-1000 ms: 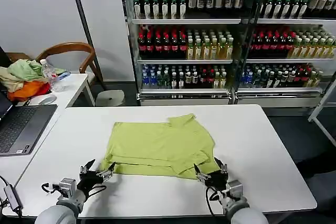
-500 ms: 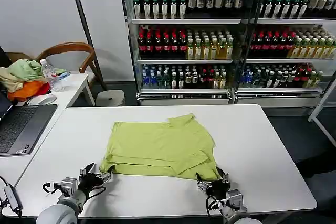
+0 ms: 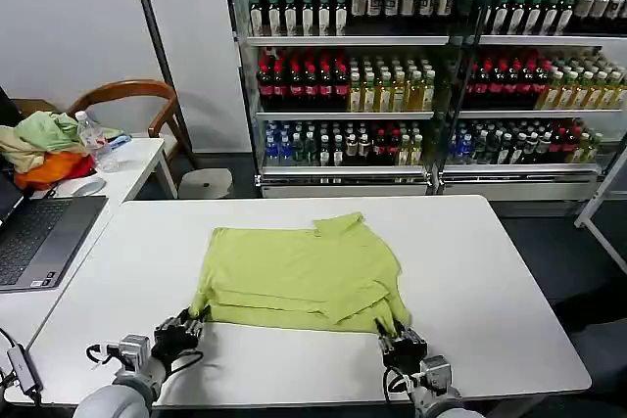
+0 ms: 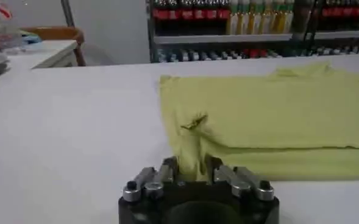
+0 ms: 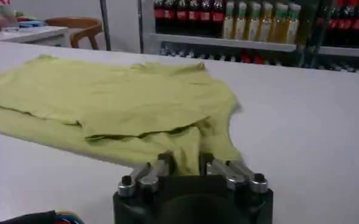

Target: Fold and organize the clothes.

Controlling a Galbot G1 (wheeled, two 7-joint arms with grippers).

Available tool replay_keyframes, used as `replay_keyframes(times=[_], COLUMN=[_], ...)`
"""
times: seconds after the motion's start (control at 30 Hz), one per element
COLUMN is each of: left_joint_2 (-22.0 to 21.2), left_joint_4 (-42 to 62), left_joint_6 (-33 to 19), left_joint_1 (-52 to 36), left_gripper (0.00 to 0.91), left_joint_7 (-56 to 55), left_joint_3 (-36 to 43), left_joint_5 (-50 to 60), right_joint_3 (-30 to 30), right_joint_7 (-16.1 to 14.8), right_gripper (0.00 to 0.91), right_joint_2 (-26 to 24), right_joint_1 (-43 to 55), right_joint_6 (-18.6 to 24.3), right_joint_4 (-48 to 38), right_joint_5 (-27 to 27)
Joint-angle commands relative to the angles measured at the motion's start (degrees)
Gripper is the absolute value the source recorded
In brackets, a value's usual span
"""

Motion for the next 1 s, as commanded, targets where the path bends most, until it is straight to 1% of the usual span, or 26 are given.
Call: replay_keyframes(times=[0.03, 0.17, 0.3, 0.43, 0.63, 0.73, 0.87, 1.0], left_joint_2=[-0.45, -1.12, -1.12, -1.41, -2.58, -2.55, -3.31, -3.15], left_joint_4=[-0.69, -4.08, -9.06, -12.63, -16.95, -18.38, -16.79, -16.29], left_joint_6=[-0.12, -0.93, -1.82, -2.79, -3.88, -3.72, -3.76, -3.78], left_joint_1=[1.14, 5.98, 12.30, 18.98, 26.55, 27.30, 26.97, 26.97], left_gripper=[0.040, 0.040, 0.040, 0.040, 0.040, 0.040, 0.040, 0.050], left_joint_7=[1.63, 1.56, 1.54, 1.27, 0.88, 1.12, 0.80, 0.79], left_joint_3=[-0.07, -1.79, -5.88, -7.94, -9.96, -11.49, -10.26, -10.39], left_joint_5=[1.39, 1.54, 1.82, 3.32, 4.97, 4.50, 6.24, 6.49], right_joint_3=[0.80, 2.87, 3.90, 4.39, 4.93, 4.69, 4.79, 4.50], right_joint_7=[-0.54, -1.56, -1.89, -1.99, -1.99, -1.94, -1.87, -1.59], right_gripper=[0.000, 0.000, 0.000, 0.000, 0.000, 0.000, 0.000, 0.000], right_joint_2=[-0.56, -2.10, -3.73, -4.72, -5.41, -4.99, -5.00, -4.63], right_joint_1=[-2.77, -8.15, -11.64, -14.04, -15.64, -15.96, -17.53, -18.49], right_joint_6=[0.05, 0.52, 0.79, 1.06, 1.12, 1.12, 1.79, 2.30], right_joint_4=[2.63, 6.44, 9.54, 10.96, 11.94, 12.07, 12.46, 12.67], right_joint_5=[0.04, -0.78, -1.95, -3.07, -3.40, -3.87, -4.92, -5.55])
